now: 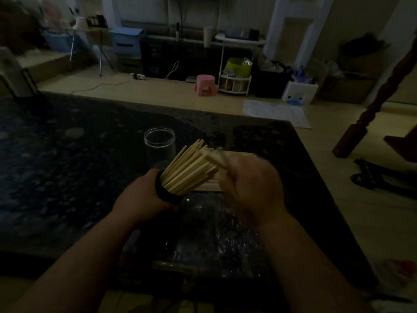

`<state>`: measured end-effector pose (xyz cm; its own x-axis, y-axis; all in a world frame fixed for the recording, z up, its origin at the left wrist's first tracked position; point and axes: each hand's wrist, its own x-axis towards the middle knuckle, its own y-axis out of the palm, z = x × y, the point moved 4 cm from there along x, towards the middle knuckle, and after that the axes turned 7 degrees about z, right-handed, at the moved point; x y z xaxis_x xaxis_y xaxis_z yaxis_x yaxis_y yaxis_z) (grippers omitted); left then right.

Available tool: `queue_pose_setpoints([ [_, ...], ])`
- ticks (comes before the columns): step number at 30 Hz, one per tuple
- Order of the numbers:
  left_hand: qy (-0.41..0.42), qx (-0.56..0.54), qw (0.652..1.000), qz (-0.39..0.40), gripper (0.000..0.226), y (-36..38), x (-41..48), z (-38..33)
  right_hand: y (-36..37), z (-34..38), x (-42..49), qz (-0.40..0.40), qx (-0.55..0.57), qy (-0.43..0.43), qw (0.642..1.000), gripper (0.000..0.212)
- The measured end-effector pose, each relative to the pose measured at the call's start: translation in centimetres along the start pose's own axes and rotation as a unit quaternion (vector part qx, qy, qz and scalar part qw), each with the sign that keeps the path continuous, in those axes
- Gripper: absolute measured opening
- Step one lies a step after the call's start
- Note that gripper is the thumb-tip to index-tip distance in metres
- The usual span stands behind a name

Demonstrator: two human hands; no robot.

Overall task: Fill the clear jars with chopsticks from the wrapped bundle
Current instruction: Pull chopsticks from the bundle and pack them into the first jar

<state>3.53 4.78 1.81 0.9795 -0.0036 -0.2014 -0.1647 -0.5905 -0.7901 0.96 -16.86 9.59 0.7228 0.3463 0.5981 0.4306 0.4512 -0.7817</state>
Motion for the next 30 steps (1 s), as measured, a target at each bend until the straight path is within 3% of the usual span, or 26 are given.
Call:
queue_pose_setpoints([
  [3,0.007,0.01,1.0,0.005,0.091,0.1,0.0,0.1,-0.6,-0.5,0.0,-0.073,0.011,-0.016,0.997,0.018],
  [9,0.014,0.013,1.0,0.002,0.093,0.0,0.2,0.3,1.0,-1.4,0.2,-0.077,0.099,0.07,0.99,0.019],
  [16,0.022,0.014,1.0,0.007,0.091,0.1,0.2,0.4,0.3,-0.9,0.9,-0.179,0.272,0.103,0.94,0.01],
  [19,0.029,0.015,0.999,0.009,0.089,0.0,0.2,0.3,0.8,-0.4,0.9,-0.164,0.418,0.19,0.873,0.015],
  [21,0.03,0.018,0.999,0.011,0.089,0.0,0.2,0.3,1.3,-0.1,0.9,-0.141,0.447,0.225,0.854,0.019],
  [24,0.033,0.026,0.999,0.012,0.088,0.1,0.2,0.2,1.9,-0.2,0.8,-0.113,0.454,0.235,0.852,0.023],
  [28,0.027,0.035,0.999,0.013,0.092,0.2,0.2,0.1,2.4,-0.5,0.6,-0.067,0.394,0.226,0.888,0.023],
  [30,0.029,0.039,0.999,0.012,0.091,0.2,0.2,0.0,2.8,-0.5,0.6,-0.044,0.394,0.233,0.888,0.019],
])
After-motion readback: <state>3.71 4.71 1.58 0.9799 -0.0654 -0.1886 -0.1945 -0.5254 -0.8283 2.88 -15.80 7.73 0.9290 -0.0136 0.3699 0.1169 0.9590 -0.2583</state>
